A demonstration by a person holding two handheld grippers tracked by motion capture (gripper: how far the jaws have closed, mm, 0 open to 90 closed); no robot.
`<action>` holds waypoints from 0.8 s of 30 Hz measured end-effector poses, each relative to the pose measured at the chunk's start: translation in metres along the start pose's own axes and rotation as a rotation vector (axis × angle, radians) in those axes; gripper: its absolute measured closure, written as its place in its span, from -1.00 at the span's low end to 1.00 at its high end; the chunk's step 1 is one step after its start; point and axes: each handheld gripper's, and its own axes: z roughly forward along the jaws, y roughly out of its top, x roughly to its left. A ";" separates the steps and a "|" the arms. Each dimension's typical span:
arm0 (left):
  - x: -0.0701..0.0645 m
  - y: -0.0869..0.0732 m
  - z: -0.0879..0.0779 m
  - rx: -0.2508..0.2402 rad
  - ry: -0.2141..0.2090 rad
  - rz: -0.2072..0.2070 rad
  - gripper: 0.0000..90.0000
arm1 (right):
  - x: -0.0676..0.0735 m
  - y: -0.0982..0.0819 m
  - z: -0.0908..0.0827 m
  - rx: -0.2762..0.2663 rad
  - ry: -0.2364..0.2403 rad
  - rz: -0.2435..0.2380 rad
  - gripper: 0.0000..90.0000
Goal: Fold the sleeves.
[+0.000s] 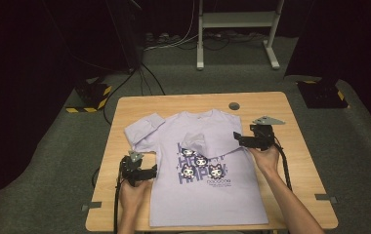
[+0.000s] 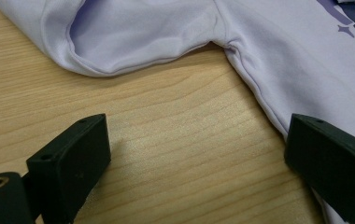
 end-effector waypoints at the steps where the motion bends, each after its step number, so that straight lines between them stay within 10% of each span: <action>1: 0.000 0.000 0.000 0.000 0.000 0.000 -0.84 | -0.001 -0.001 -0.003 -0.006 -0.002 0.005 -0.57; 24: 0.000 0.000 0.000 -0.001 0.001 -0.002 -0.84 | -0.031 -0.036 -0.041 -0.011 -0.102 0.055 -0.54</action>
